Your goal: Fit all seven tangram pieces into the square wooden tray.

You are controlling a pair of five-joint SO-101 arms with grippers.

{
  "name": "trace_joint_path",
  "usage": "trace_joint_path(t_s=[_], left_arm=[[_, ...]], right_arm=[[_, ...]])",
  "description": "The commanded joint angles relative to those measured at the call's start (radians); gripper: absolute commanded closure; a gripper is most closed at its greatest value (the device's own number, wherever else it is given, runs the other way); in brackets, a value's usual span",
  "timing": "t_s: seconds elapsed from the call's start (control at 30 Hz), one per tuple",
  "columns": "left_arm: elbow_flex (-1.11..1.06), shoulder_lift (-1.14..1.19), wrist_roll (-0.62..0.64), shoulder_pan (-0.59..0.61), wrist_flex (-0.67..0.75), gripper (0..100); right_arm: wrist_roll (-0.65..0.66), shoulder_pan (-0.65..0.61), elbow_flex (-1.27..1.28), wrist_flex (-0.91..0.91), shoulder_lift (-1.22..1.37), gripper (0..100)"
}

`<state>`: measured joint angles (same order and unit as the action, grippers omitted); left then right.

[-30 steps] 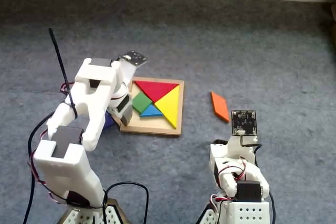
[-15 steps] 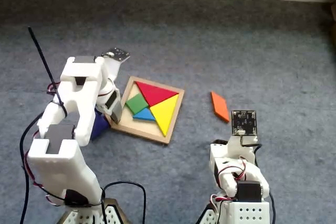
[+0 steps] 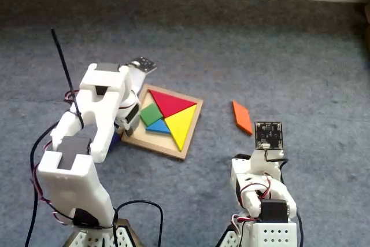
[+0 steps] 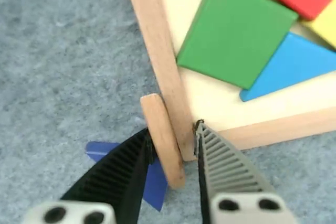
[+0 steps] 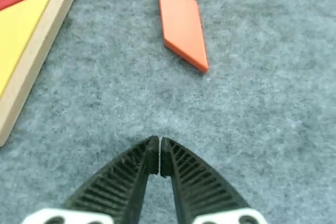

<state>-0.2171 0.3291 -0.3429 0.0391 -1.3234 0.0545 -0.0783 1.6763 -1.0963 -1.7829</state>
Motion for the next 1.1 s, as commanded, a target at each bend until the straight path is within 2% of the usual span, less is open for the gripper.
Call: trace_joint_path(t_s=[0.0, 0.1, 0.2, 0.7, 1.07], left_arm=[[-0.021, -0.012, -0.006, -0.077, -0.011, 87], [-0.012, -0.016, -0.006, -0.081, -0.011, 88], [0.021, -0.018, -0.006, -0.076, -0.014, 92], [0.262, -0.016, -0.005, -0.084, -0.183, 100], [0.162, -0.005, -0.005, -0.084, -0.133, 100]], right_arm=[[-0.005, 0.012, 0.111, 0.001, -0.021, 97.2], [-0.005, 0.012, 0.111, 0.001, -0.021, 97.2], [-0.005, 0.012, 0.111, 0.001, -0.021, 97.2], [-0.005, 0.012, 0.111, 0.001, -0.021, 97.2], [-0.005, 0.012, 0.111, 0.001, -0.021, 97.2]])
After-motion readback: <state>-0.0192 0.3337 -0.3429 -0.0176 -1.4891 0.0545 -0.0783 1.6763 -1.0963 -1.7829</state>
